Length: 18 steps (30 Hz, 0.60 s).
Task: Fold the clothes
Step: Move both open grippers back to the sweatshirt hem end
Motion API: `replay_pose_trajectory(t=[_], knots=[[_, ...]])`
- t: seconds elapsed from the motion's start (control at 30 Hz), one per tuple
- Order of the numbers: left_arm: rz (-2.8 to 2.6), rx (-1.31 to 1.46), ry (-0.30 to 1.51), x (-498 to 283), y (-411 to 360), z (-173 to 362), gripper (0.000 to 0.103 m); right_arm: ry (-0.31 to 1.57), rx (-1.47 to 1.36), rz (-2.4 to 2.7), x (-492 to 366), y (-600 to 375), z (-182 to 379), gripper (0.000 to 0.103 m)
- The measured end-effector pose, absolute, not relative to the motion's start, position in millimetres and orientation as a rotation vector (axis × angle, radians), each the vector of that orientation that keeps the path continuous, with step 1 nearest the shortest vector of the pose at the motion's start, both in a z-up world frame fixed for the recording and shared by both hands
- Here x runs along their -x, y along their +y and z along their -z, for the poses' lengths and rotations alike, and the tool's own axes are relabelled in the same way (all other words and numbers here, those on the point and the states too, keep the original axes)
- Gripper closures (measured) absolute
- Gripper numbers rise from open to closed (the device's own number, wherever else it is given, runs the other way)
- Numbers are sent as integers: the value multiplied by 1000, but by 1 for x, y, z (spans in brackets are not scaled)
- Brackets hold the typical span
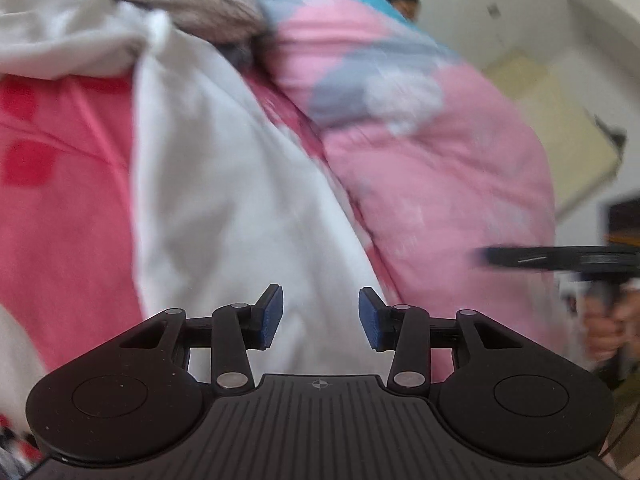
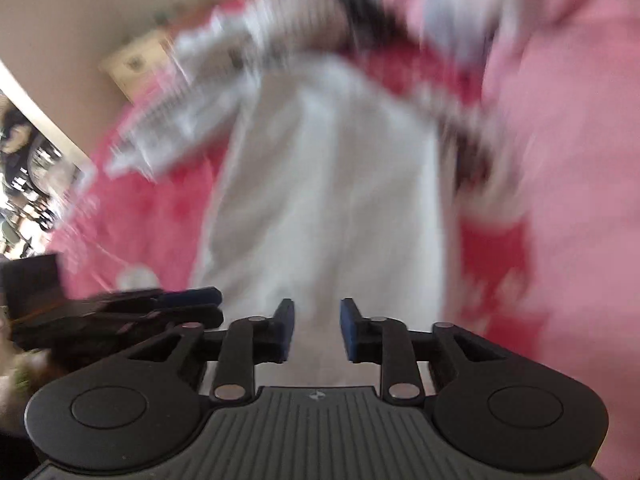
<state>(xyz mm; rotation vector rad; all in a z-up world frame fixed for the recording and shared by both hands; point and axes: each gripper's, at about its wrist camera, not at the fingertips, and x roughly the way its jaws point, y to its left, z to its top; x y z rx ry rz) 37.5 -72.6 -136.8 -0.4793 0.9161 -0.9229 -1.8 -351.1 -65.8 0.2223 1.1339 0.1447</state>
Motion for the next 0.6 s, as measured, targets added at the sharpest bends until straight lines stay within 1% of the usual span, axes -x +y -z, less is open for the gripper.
replay_pose_trajectory(t=[0.1, 0.23, 0.33, 0.4, 0.53, 0.57, 0.6], knots=[[980, 311, 934, -12, -96, 143, 61, 1215, -181, -131, 17, -330, 106, 78], [1061, 97, 966, 30, -106, 152, 61, 1236, -82, -130, 73, -315, 100, 78], [1090, 62, 1016, 54, -87, 160, 61, 1255, -118, -120, 99, -318, 84, 79], [1090, 65, 1009, 62, -73, 158, 61, 1254, -132, -103, 103, -320, 75, 79], [1072, 88, 1007, 55, -60, 148, 61, 1171, -148, -71, 91, -320, 68, 78], [1063, 94, 1002, 51, -60, 146, 60, 1157, -146, -63, 87, -318, 69, 77], [1054, 99, 996, 47, -60, 145, 59, 1150, -140, -57, 84, -315, 72, 72]])
